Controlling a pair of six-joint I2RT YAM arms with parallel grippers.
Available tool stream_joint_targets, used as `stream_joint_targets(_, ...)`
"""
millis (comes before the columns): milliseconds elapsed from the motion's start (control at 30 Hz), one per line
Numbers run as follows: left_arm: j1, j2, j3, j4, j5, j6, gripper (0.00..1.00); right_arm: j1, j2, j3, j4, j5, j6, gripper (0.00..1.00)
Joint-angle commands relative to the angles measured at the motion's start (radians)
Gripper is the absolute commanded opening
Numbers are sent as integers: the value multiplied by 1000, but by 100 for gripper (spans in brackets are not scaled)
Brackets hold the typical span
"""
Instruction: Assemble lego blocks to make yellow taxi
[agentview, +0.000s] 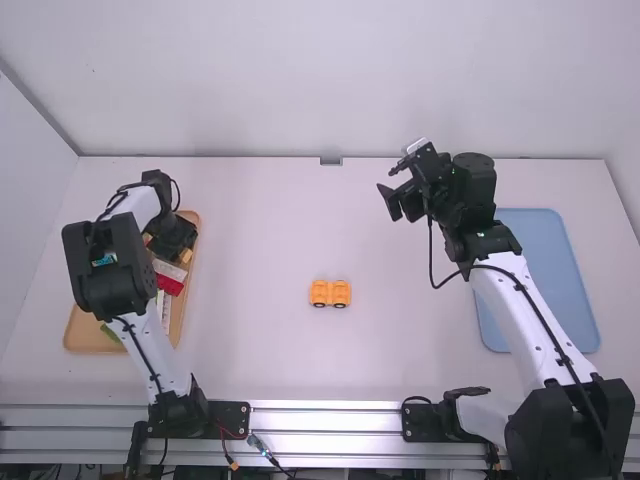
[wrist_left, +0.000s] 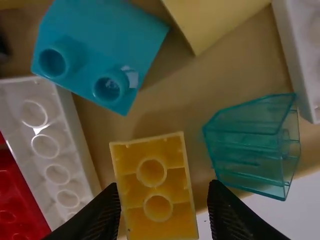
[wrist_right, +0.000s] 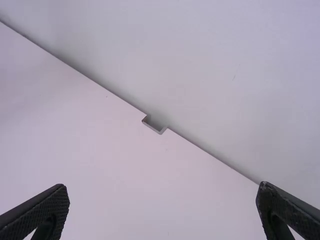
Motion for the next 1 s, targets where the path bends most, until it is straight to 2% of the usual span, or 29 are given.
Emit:
stream_joint_targets(0, -6, -23, -20, 8, -6, -17, 47, -2, 1, 14, -1, 2, 4, 99)
stream_joint_targets(67, -5, -22, -43, 37, 0, -18, 48, -2, 1, 14, -1, 2, 4, 99)
stream_joint_targets(233, 1, -23, -65, 69, 29, -15, 42, -2, 1, 14, 1, 2, 3, 99)
stream_joint_targets(767, 4, -23, -57, 63, 29, -14, 35, -2, 1, 14, 3, 2, 4, 99)
stream_joint_targets(833, 4, -23, -57, 66, 30, -14, 30, -2, 1, 14, 3, 2, 4, 99)
stream_joint_targets(967, 4, -23, -55, 67, 29, -14, 26, -2, 1, 14, 3, 2, 4, 99)
